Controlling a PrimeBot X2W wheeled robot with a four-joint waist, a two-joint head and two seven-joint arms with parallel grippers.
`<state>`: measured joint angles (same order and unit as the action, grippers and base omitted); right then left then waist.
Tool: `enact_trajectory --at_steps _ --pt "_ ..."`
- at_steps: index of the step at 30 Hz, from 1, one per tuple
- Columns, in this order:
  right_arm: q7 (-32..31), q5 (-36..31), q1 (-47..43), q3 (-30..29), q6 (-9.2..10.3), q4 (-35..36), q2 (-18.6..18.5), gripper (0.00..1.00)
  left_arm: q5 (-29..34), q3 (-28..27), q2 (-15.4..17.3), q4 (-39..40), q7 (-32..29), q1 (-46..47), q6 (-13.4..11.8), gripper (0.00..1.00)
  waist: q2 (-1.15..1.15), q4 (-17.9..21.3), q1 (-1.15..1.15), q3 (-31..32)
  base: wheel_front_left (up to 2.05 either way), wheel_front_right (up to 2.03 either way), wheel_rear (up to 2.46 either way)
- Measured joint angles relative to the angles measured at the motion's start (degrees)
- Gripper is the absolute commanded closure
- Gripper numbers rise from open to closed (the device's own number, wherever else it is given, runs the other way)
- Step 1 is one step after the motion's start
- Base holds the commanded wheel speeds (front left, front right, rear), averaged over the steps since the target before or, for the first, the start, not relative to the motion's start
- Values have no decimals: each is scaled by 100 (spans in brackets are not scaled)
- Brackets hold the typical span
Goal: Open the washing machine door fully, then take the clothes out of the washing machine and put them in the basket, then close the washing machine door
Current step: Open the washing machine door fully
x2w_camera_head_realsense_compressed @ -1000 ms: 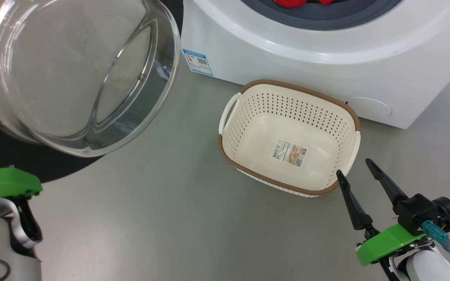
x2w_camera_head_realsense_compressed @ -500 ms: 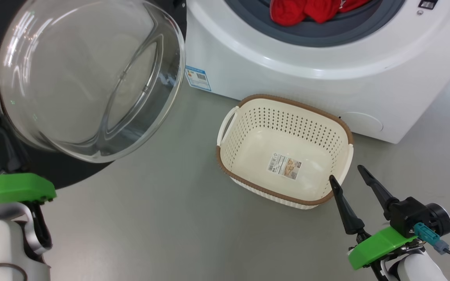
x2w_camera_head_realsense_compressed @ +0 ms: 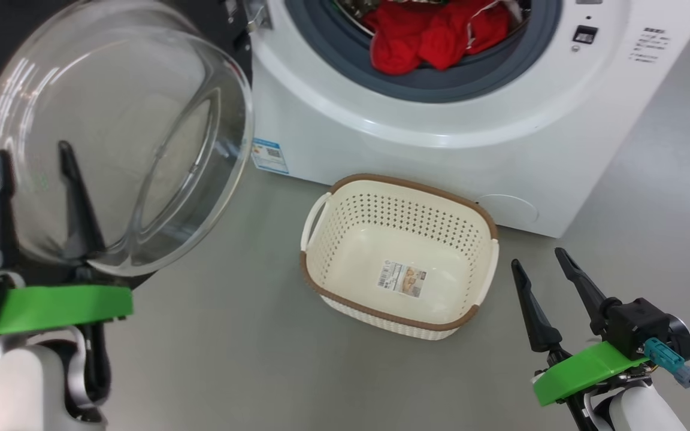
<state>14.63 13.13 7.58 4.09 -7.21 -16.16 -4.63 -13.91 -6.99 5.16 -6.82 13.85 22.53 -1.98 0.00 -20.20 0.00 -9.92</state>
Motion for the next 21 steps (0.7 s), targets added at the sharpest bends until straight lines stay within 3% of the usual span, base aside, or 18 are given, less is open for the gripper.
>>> enact_trajectory --at_steps 13,21 --pt "0 43 -3 -761 -7 216 158 0 -512 702 -76 111 -215 -452 687 0 0 710 0 306 0 0 0" --pt "0 -131 -54 -747 -8 318 175 0 -839 937 -22 -146 -205 -944 853 0 0 1233 0 554 0 0 0"
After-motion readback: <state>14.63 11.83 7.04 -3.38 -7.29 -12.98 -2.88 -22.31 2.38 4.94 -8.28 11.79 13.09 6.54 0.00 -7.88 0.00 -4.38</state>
